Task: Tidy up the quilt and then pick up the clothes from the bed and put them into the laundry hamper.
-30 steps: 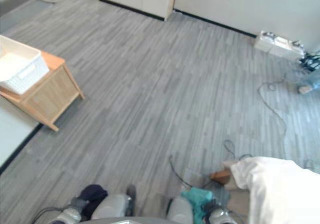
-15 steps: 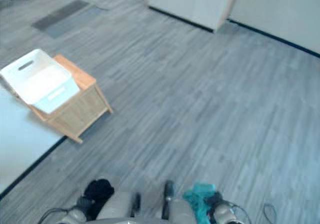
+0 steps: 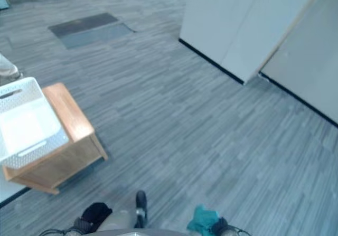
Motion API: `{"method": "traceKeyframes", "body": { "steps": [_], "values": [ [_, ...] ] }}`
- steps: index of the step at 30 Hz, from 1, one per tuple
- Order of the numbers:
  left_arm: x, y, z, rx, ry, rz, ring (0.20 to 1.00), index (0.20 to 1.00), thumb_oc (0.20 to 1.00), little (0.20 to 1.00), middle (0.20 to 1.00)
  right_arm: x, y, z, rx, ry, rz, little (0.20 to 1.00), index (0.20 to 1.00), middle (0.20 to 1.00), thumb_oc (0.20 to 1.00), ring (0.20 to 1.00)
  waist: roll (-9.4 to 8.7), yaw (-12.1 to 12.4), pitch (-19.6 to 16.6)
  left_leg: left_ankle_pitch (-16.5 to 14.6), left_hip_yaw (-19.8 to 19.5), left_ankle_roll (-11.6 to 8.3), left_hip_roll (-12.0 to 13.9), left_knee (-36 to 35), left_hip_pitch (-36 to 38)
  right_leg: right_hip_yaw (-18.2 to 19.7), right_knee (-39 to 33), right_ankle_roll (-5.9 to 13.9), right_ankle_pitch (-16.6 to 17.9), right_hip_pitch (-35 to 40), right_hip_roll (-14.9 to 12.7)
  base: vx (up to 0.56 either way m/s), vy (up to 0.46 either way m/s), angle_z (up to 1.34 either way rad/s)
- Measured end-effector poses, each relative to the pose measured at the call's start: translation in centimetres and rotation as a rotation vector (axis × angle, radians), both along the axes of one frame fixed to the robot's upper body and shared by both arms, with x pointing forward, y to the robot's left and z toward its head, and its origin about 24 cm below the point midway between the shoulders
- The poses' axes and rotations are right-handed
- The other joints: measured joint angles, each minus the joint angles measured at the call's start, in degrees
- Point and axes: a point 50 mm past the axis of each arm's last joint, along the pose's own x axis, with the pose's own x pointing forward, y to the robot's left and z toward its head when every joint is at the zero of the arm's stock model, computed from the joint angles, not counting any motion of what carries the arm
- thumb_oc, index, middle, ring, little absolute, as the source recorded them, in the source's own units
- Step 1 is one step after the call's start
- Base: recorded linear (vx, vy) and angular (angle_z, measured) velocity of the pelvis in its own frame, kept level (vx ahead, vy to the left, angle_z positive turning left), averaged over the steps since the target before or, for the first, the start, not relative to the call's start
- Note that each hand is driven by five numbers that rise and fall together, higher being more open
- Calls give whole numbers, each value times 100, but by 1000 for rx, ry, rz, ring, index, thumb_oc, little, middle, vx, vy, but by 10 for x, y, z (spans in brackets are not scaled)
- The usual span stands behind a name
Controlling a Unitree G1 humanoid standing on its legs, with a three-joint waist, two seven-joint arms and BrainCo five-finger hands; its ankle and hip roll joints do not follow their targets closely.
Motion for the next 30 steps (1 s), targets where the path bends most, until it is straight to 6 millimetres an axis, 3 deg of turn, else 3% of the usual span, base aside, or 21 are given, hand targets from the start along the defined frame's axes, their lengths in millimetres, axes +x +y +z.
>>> {"method": "traceKeyframes", "body": {
  "steps": [2, 4, 5, 6, 7, 9, 10, 12, 13, 15, 16, 18, 19, 22, 23, 24, 25, 26, 27, 28, 30],
  "values": [
    [12, 1, 4, 17, -38, -30, 200, 200, 200, 200, 200, 2, -6, 2, -12, -7, -20, 200, 200, 200, 200, 200, 315, 34, 157, -143, -567, -191, -26, -320, 595, 5, -593, -50, -178, -502, -9, 476, -97, 139],
    [20, 3, 7, 32, -62, -45, 200, 200, 200, 200, 200, 9, -7, 4, -13, -29, -17, 200, 200, 200, 200, 200, 341, -68, 161, -228, -853, -314, -46, -464, 769, 76, -1574, -57, -180, -870, -57, 600, -242, 126],
    [28, 11, 11, 58, -85, -55, 200, 200, 200, 200, 200, 18, -7, 7, -13, -58, -20, 200, 200, 200, 200, 200, 297, -3, 219, -415, -1110, -467, -153, -572, 1000, 181, -2488, 16, -81, -1302, -229, 842, -346, 145],
    [26, 14, 11, 66, -70, -50, 200, 200, 200, 200, 200, 19, -10, 7, -16, -61, -29, 200, 200, 200, 200, 200, 229, -106, 158, -579, -1441, -503, -147, -580, 1158, 432, -4612, 139, 208, -1009, -191, 844, -346, 149],
    [26, 16, 12, 72, -71, -47, 200, 200, 200, 200, 200, 21, -10, 8, -13, -74, -39, 200, 200, 200, 200, 200, 213, -161, 160, -606, -1627, -442, -159, -601, 1255, 639, -5559, 260, 517, -938, -175, 456, -181, 122],
    [20, 16, 10, 74, -48, -35, 200, 200, 200, 200, 200, 25, -8, 9, -3, -85, -55, 200, 200, 200, 200, 200, 178, -244, 180, -813, -2076, -649, -101, -597, 1676, 1106, -5583, 277, 1194, -1121, -196, 580, -278, 113],
    [12, 17, 8, 75, -27, -33, 200, 200, 200, 200, 200, 24, -6, 8, 0, -76, -58, 200, 200, 200, 200, 200, 164, -237, 168, -884, -2184, -764, -74, -595, 1866, 1054, -5549, 252, 1397, -1017, -187, 553, -280, 120],
    [2, 20, 6, 77, -8, -21, 200, 200, 200, 200, 200, 12, 0, 2, 15, -31, -67, 200, 200, 200, 200, 200, -66, -208, 92, -1085, -2215, -1018, -126, -308, 2128, 980, -5486, 64, 1412, -673, -154, 338, -250, 106],
    [-6, 18, 4, 70, 8, -9, 200, 200, 200, 200, 200, 3, 2, -1, 19, -6, -77, 200, 200, 200, 200, 200, -224, -148, 20, -1442, -2146, -1379, -222, 639, 1971, 1070, -5367, -65, 1970, -377, -236, 346, -300, 116],
    [-8, 11, 1, 43, -15, 19, 200, 200, 200, 200, 200, 8, -1, 1, 12, -17, -73, 200, 200, 200, 200, 200, -192, 88, 36, -1407, -1889, -1617, -173, 2805, 964, 819, -5360, -265, 1778, -100, -125, 346, -325, 83],
    [-12, 8, 0, 38, -12, 35, 200, 200, 200, 200, 200, 18, -5, 5, -4, -41, -58, 200, 200, 200, 200, 200, -182, 253, 34, -1383, -1364, -1679, 201, 4121, 109, 555, -5498, -461, 1715, 146, 16, 353, -274, 61],
    [-17, 6, -2, 32, -1, 42, 200, 200, 200, 200, 200, 41, -7, 13, -12, -108, -34, 200, 200, 200, 200, 200, -152, 278, 99, -1392, -851, -1664, 762, 4393, -623, 318, -5521, -620, 1393, 373, 193, 359, -158, 69],
    [-17, 5, -2, 27, -2, 38, 200, 200, 200, 200, 200, 55, -9, 18, -22, -137, -26, 200, 200, 200, 200, 200, -275, 375, 223, -1376, -313, -1608, 994, 3651, -861, 174, -5524, -610, 1273, 563, 207, 477, -184, 55],
    [-16, 3, -2, 19, -9, 32, 200, 200, 200, 200, 200, 58, -16, 21, -55, -133, 21, 200, 200, 200, 200, 200, -257, 368, 286, -1146, 522, -1475, 973, 2083, -1063, -546, -5553, -438, 874, 983, 264, 340, -77, 102],
    [-16, 2, -2, 15, -18, 30, 200, 200, 200, 200, 200, 57, -18, 21, -69, -121, 46, 200, 200, 200, 200, 200, -178, 443, 244, -818, 1046, -1472, 837, 1416, -1045, -974, -5531, -263, 743, 1231, 400, 516, -42, 113],
    [-17, 3, -2, 16, -8, 34, 200, 200, 200, 200, 200, 52, -17, 19, -71, -107, 56, 200, 200, 200, 200, 200, -234, 474, 201, -841, 1773, -1432, 769, 1269, -921, -1413, -5520, -37, 550, 1364, 380, 349, -9, 112],
    [-18, 3, -2, 9, -1, 40, 200, 200, 200, 200, 200, 46, -18, 17, -70, -97, 61, 200, 200, 200, 200, 200, -203, 379, 157, -888, 2369, -1193, 725, 1127, -694, -1711, -5428, 107, 462, 1583, 403, 276, 59, 154],
    [-30, -5, -6, -17, 32, 49, 200, 200, 200, 200, 200, 22, -24, 11, -88, -35, 64, 200, 200, 200, 200, 200, 66, 160, -99, -966, 2514, -806, 694, 911, -217, -2066, -4665, 251, 263, 1661, 601, 285, 83, 171],
    [-36, -5, -7, -18, 44, 52, 200, 200, 200, 200, 200, 14, -22, 8, -82, -11, 62, 200, 200, 200, 200, 200, 176, 176, -262, -752, 2202, -113, 571, 574, -57, -2076, -4363, 240, 194, 1651, 622, 387, 137, 150],
    [-42, -2, -7, -10, 65, 54, 200, 200, 200, 200, 200, 12, -15, 6, -61, -7, 69, 200, 200, 200, 200, 200, 95, 229, -354, -609, 2020, -33, 381, 419, 123, -2074, -3610, 330, 147, 1561, 527, 358, 69, 145],
    [-32, -1, -6, -7, 51, 43, 200, 200, 200, 200, 200, 5, -17, 5, -56, 4, 62, 200, 200, 200, 200, 200, 51, 59, -332, -485, 984, 19, 194, -102, 539, -2024, -746, 501, 467, 628, -316, 211, -61, 213]
  ]
}}
